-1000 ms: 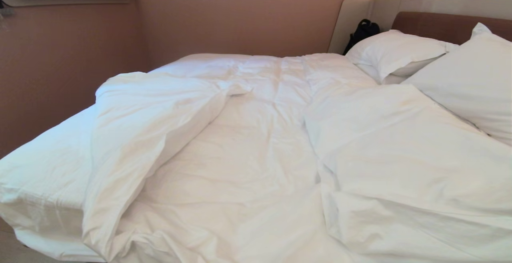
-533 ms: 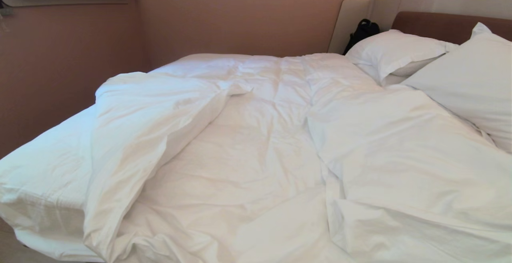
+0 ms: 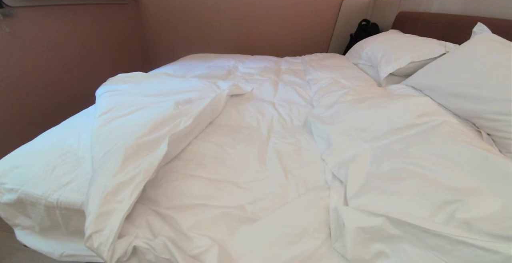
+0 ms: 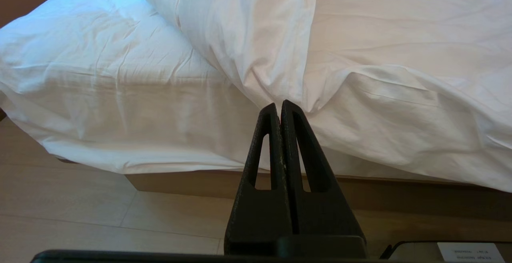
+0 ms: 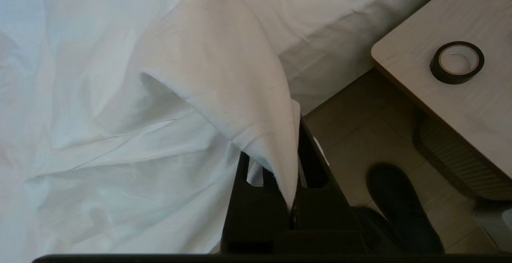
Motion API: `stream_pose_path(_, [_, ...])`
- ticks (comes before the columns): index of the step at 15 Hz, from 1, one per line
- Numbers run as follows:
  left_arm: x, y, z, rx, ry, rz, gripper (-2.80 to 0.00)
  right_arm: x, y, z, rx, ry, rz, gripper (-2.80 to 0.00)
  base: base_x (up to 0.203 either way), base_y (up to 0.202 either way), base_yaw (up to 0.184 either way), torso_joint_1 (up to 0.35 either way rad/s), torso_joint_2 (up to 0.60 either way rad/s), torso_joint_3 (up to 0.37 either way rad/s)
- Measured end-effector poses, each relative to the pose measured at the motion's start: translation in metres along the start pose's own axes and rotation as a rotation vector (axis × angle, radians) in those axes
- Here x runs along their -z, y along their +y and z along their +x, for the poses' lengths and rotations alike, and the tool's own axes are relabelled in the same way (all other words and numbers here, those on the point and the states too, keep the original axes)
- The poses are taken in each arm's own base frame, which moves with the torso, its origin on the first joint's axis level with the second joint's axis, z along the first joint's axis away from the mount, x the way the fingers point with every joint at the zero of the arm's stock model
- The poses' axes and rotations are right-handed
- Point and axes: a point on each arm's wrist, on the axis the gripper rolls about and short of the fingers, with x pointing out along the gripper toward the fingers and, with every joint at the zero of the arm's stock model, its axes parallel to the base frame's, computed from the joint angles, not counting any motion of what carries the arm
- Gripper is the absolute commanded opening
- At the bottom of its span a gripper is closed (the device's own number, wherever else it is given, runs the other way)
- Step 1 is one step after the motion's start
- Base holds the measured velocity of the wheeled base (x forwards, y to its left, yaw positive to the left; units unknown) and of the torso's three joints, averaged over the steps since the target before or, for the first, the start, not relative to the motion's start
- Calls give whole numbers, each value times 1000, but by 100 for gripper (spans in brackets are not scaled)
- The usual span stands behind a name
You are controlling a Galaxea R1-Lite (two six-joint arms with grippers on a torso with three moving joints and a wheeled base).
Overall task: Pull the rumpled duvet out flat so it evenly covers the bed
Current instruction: Flatten the corners of the folded blanket
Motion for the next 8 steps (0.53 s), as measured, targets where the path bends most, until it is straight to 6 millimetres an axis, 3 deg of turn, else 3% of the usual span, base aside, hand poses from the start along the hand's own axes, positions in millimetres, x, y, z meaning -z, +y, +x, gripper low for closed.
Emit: stream_pose_path(8, [0, 0, 0, -1, 0, 0, -280, 11, -4, -6, -5, -20, -7, -280, 0, 0, 0, 0, 0, 0])
